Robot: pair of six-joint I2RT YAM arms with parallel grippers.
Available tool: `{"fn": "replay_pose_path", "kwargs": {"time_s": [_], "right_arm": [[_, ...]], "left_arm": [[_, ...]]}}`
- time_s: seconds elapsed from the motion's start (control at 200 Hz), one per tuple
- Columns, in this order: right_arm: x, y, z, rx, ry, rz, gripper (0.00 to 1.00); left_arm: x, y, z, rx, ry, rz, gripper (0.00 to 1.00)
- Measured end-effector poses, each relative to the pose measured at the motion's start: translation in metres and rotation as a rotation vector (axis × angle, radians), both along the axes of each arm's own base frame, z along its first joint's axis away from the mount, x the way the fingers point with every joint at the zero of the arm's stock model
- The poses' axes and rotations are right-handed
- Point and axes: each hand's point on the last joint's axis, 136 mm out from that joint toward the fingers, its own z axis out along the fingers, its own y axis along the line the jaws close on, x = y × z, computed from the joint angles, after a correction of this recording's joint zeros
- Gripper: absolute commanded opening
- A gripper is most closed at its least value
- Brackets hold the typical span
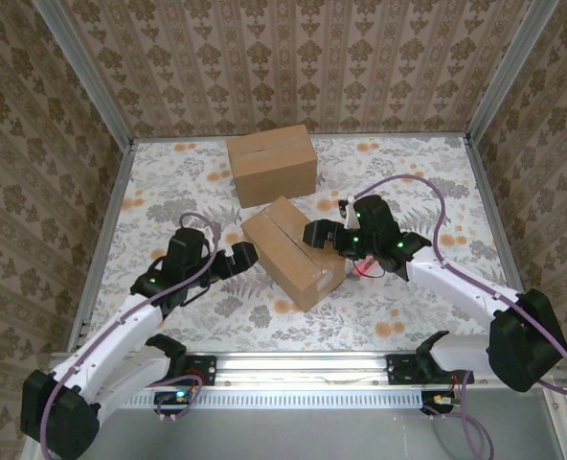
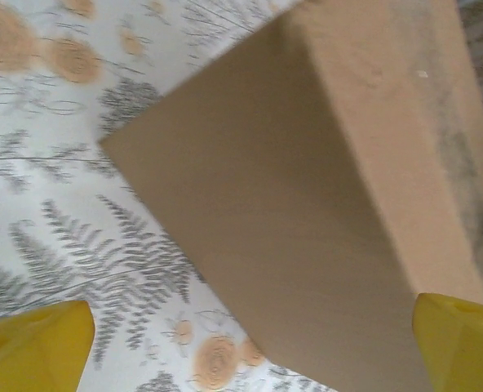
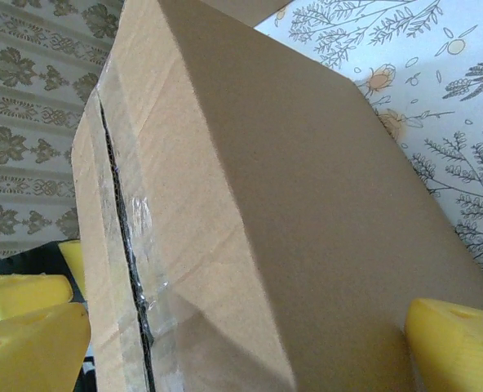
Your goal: Unpack the express box
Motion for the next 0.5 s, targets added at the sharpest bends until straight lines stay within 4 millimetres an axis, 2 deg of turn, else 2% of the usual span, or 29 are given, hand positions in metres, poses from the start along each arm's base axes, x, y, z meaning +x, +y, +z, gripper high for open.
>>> {"fn": "replay_pose_path", "kwargs": {"time_s": [0.24,0.5], "right_arm": [[-0.005,0.004,0.0,0.019,0.001,-0.019,1.0],[-0.012,0.009,-0.001,0.03,0.004,-0.02,1.0]], "left_arm": [[0.008,-0.032,0.007,-0.05,0.002,-0.073,1.0],[0.02,-0.042,0.004,-0.068,0.008,-0.07,1.0]]}}
